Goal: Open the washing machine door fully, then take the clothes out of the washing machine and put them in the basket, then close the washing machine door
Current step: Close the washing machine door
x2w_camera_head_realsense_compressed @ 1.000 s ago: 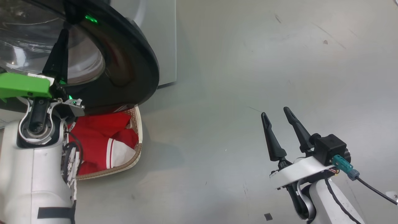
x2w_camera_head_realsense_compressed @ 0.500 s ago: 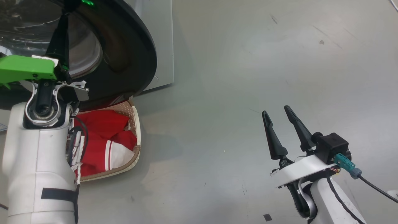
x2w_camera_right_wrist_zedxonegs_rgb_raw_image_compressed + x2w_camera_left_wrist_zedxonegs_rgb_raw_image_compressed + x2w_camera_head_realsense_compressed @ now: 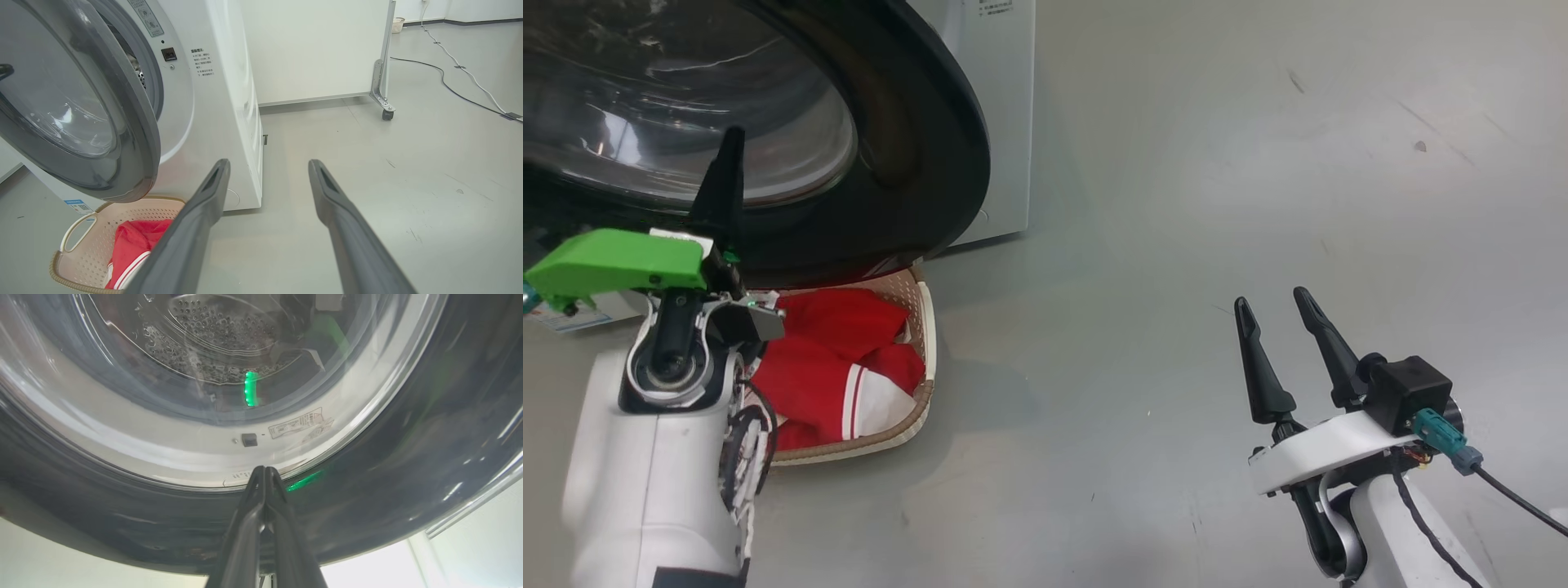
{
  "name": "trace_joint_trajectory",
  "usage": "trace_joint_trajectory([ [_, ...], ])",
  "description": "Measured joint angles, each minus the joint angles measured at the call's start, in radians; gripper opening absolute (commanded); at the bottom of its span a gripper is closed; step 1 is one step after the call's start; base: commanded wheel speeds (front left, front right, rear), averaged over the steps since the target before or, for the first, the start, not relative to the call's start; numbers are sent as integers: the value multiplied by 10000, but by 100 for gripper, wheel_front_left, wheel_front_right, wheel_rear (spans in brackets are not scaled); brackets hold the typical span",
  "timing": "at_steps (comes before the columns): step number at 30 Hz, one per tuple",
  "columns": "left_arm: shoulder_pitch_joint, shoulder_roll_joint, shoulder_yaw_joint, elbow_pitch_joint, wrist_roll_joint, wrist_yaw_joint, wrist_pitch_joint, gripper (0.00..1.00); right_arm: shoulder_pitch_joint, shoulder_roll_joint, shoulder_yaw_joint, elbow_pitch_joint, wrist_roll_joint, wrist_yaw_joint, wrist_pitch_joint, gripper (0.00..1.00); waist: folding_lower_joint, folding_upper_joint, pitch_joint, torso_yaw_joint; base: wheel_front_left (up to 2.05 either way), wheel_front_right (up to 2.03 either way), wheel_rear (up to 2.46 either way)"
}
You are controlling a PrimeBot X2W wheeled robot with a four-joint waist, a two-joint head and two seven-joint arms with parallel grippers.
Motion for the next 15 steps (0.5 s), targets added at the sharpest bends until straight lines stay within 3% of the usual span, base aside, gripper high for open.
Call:
trace_joint_trajectory([
  [9, 1658, 6, 46, -1089, -516, 0, -111, 0, 319, -77, -270, 186, -171, -8, 0, 100, 0, 0, -399, 685, 0, 0, 0],
  [12, 2262, 10, 50, -1409, -717, -2, -190, 27, 433, -92, -353, 226, -174, -10, 0, 100, 0, 0, -568, 915, 0, 0, 0],
  [14, 2669, 12, 48, -1674, -874, -2, -194, 29, 455, -104, -374, 263, -176, -8, 0, 100, 0, 0, -695, 1056, 0, 0, 0],
  [15, 2850, 12, 54, -1781, -1009, -2, -263, 37, 480, -113, -378, 278, -180, -8, 0, 100, 0, 0, -760, 1121, 0, 0, 0],
])
